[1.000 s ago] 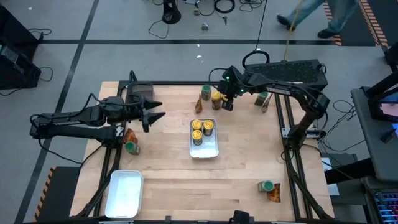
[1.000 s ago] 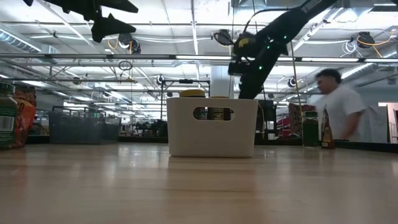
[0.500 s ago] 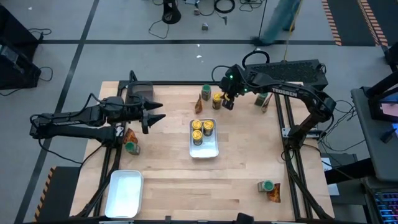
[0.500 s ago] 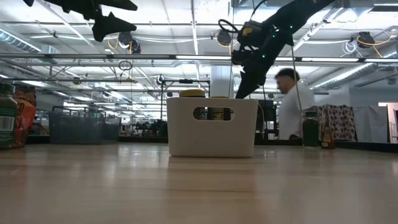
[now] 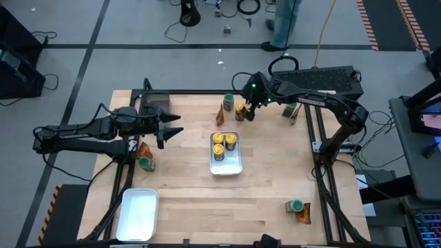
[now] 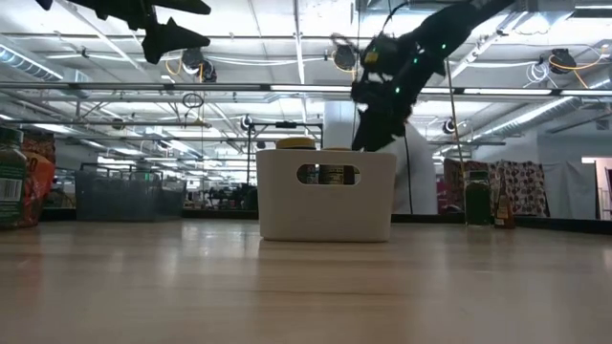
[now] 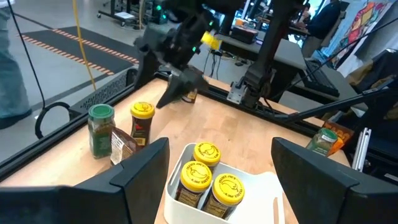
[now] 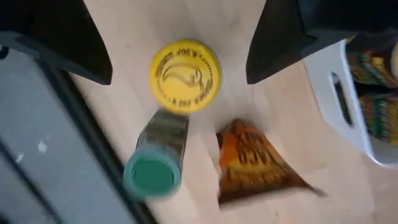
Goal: Sort spices by type
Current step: Put the yellow spice bottle into the top white bin
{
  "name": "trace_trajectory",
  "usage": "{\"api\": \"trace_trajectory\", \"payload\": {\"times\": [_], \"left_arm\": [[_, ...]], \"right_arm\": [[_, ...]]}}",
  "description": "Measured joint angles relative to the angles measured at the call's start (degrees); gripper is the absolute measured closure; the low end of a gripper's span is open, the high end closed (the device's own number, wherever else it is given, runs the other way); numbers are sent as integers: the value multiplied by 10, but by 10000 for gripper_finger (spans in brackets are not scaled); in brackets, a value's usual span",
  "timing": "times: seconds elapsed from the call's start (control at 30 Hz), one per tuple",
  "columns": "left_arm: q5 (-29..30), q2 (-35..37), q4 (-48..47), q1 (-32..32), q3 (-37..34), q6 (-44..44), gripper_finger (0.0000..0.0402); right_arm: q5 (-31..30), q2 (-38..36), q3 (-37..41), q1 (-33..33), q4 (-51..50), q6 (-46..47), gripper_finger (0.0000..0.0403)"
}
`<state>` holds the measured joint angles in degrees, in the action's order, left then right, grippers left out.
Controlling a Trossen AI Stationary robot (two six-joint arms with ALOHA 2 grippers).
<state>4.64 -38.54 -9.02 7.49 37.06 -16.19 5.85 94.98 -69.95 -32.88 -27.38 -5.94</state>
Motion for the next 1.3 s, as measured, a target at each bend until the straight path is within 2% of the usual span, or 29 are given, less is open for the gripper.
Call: {"api": "trace_trajectory", "payload": {"times": [0.2, 0.4, 0.9, 1.0, 1.3], "left_arm": [[-2, 0, 0, 0, 0, 0, 116], [-10, 0, 0, 0, 0, -5, 116], [-14, 0, -4, 0, 0, -11, 116], [-14, 0, -5, 0, 0, -11, 116], [-14, 0, -5, 0, 0, -11, 116]], "right_arm": [[-28, 42, 0, 0, 12, 39, 49], [-29, 62, 0, 0, 34, 58, 50], [-33, 63, 0, 8, 60, 78, 51], [-51, 63, 0, 8, 60, 89, 51], [-61, 65, 0, 9, 60, 110, 95]]}}
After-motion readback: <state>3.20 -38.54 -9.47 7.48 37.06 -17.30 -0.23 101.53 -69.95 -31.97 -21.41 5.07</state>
